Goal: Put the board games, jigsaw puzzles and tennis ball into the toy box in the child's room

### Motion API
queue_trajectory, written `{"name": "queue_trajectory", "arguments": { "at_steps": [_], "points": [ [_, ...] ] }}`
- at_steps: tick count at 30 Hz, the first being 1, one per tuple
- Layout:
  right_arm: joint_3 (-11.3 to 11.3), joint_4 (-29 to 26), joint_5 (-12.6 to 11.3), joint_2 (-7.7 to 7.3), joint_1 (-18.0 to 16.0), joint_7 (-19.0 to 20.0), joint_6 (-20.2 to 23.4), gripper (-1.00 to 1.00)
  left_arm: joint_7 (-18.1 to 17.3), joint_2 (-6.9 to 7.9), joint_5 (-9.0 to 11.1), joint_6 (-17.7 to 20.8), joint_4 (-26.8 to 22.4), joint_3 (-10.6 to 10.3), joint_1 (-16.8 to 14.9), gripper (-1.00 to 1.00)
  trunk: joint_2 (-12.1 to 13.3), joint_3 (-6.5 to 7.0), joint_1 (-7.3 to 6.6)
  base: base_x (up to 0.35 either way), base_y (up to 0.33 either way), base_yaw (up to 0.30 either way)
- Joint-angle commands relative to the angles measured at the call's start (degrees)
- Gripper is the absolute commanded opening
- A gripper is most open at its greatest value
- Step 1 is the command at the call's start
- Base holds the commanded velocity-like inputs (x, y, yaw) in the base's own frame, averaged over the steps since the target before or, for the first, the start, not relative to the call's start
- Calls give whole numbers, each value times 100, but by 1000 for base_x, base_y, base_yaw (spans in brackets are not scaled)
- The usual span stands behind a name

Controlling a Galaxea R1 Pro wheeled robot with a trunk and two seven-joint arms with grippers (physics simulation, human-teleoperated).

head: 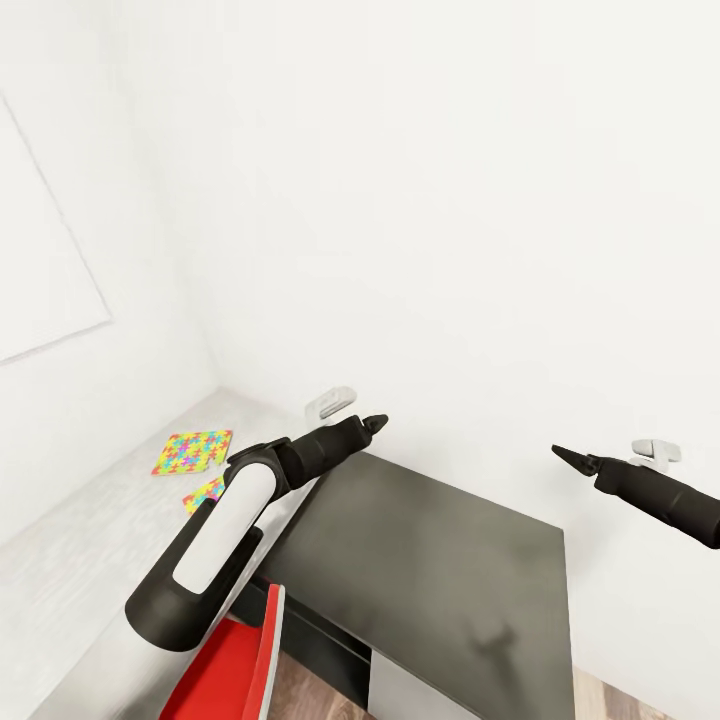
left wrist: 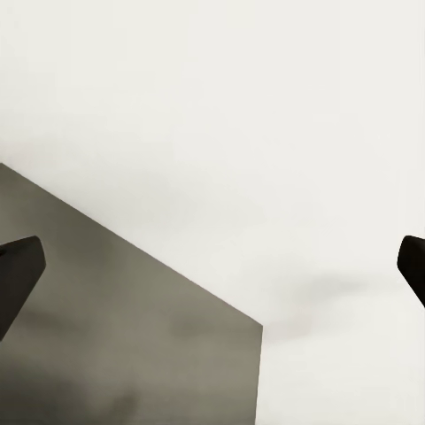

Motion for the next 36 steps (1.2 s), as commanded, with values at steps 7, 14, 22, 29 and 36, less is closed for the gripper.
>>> {"name": "queue_trajectory", "arguments": {
  "at_steps": [7,14,22,29,36],
  "points": [
    [106,-26,-35,129,-30,-16,153,100,48,8,44,-26,46,63,60,100,-12,-12,4,0,0,0],
    [185,-45,-49,354,-48,-22,384,100,42,-1,41,-37,84,97,110,100,-12,-12,4,0,0,0],
    [216,-51,-54,579,-54,-24,646,100,32,-7,44,-43,98,109,126,100,-12,-12,4,0,0,0],
    [223,-53,-56,601,-56,-25,695,100,29,-8,42,-44,102,113,132,100,-12,-12,4,0,0,0],
    [225,-53,-56,609,-58,-25,709,100,29,-9,42,-44,102,113,133,100,-12,-11,4,0,0,-4]
  ]
}}
